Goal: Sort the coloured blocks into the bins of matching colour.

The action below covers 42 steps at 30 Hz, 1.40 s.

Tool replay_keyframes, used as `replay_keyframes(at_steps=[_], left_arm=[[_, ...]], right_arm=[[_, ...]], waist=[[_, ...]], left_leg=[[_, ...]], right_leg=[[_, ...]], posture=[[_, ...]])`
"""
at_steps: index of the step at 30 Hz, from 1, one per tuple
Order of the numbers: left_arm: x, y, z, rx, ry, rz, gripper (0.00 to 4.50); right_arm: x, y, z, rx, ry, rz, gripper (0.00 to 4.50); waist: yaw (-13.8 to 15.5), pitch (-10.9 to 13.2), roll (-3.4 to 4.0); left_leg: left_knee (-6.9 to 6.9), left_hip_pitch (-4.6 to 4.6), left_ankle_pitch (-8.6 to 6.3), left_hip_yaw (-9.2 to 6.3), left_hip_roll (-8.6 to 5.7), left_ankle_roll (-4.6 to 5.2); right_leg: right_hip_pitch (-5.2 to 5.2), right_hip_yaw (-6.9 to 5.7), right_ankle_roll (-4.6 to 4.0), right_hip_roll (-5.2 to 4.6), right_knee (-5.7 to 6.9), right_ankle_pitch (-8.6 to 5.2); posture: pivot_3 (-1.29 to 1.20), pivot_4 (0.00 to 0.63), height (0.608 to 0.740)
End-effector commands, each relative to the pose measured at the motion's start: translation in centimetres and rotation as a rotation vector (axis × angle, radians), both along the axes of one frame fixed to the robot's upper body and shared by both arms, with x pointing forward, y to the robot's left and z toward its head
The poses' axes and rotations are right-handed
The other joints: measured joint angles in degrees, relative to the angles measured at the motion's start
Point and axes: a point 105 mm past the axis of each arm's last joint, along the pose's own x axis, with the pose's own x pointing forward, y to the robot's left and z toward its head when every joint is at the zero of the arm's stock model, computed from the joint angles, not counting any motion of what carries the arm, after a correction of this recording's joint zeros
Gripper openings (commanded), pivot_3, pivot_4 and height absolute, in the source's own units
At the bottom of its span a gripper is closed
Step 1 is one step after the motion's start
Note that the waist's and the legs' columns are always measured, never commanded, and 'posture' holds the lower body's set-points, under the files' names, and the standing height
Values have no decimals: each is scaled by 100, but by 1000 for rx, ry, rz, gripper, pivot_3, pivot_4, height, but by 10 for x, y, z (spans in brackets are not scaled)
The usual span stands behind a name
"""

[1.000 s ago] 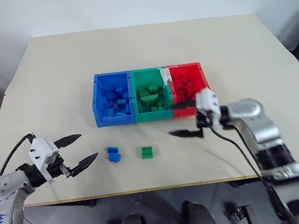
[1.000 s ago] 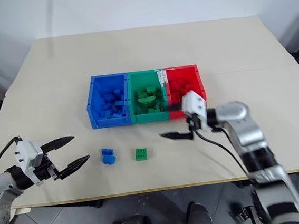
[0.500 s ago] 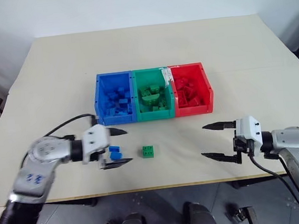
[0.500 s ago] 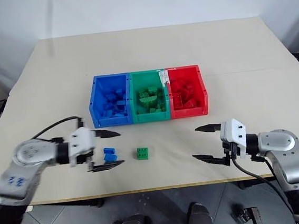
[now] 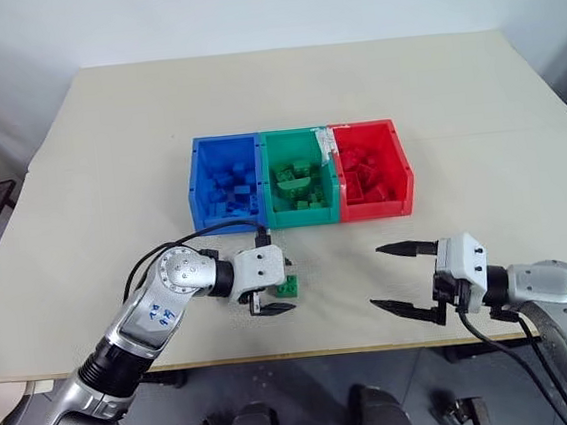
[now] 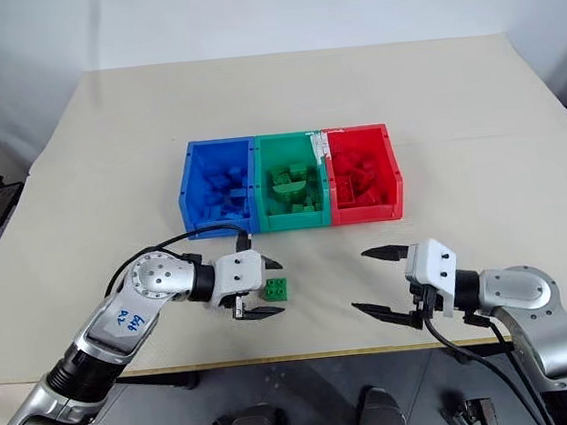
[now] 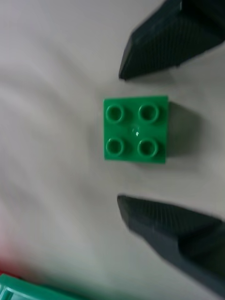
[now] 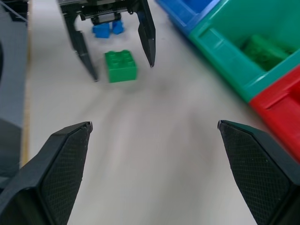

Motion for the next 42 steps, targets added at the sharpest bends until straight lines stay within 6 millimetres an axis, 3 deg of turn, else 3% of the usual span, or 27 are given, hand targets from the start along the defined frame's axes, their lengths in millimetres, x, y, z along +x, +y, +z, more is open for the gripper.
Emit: replay_keyframes(at_steps=[1, 5, 10, 13, 16, 20, 21, 27, 29, 34, 37, 42], left_arm=[[5, 3, 5, 13, -12, 31, 2687], [17, 1, 22, -45, -46, 61, 1475], [68, -10, 87, -316, -254, 231, 1480], [89, -17, 115, -470, -258, 322, 1480], [103, -25, 123, -508, -263, 348, 1480], [105, -34, 118, -526, -184, 325, 1480], [105, -35, 116, -524, -177, 320, 2194], [101, -30, 119, -558, -175, 292, 4018], [94, -17, 122, -582, -193, 276, 4447], [62, 43, 110, -525, -170, 237, 4447], [28, 105, 92, -436, -191, 244, 4447], [4, 149, 81, -424, -175, 329, 4447]], right_arm=[[-3, 0, 10, 11, -29, -2, 4500], [-1, 0, 10, 37, -40, -39, 4500], [10, -5, 29, 202, -85, -191, 4500], [19, -11, 42, 290, -135, -293, 4500], [27, -14, 50, 338, -180, -376, 4500], [30, -12, 50, 322, -195, -390, 4500], [30, -11, 51, 318, -199, -387, 4500], [32, -11, 59, 309, -219, -354, 4500], [31, -9, 58, 292, -202, -315, 4500], [29, -2, 58, 240, -155, -187, 4500], [25, 15, 52, 108, -183, -11, 4500], [22, 30, 46, 72, -170, 115, 4500]], waist=[[-1, 0, 0], [11, 0, 0], [51, 3, -6], [45, 3, -7], [11, 3, -7], [-7, 3, -7], [-9, 3, -7], [-10, 3, -7], [-13, 2, -7], [-160, 1, -4], [-256, 1, -4], [-99, 3, -7]], left_leg=[[6, 0, -1, 1, 0, 1], [16, -3, -3, -1, 0, 4], [29, -15, -6, -6, -2, 8], [30, -15, -6, -6, -3, 8], [27, -12, -6, -5, -3, 8], [21, -12, -6, -3, -3, 9], [21, -13, -6, -3, -3, 9], [22, -18, -6, -1, -3, 9], [22, -19, -6, -1, -3, 9], [8, -12, -7, 1, 2, 10], [2, -12, -7, 8, 4, 9], [18, -23, -12, 4, 4, 7]], right_leg=[[2, 1, 0, 0, 0, 0], [4, 1, 0, 0, 1, 0], [4, -3, 0, 0, -1, 0], [4, -5, 1, 0, 1, 1], [4, -5, 2, 0, 2, 2], [-1, -6, 2, 0, 2, 2], [-2, -6, 2, 0, 3, 2], [-7, -5, 2, 0, 3, 2], [-7, -5, 2, 0, 2, 2], [-18, -1, 2, 1, 14, 1], [-30, 8, 2, 2, 21, 1], [-29, 6, 2, 1, 19, 2]], posture=[[0, 150, 740], [0, 150, 740], [0, 150, 740], [0, 150, 740], [0, 150, 740], [0, 150, 740], [0, 150, 740], [0, 150, 740], [0, 150, 740], [0, 150, 740], [0, 150, 740], [0, 150, 740]])
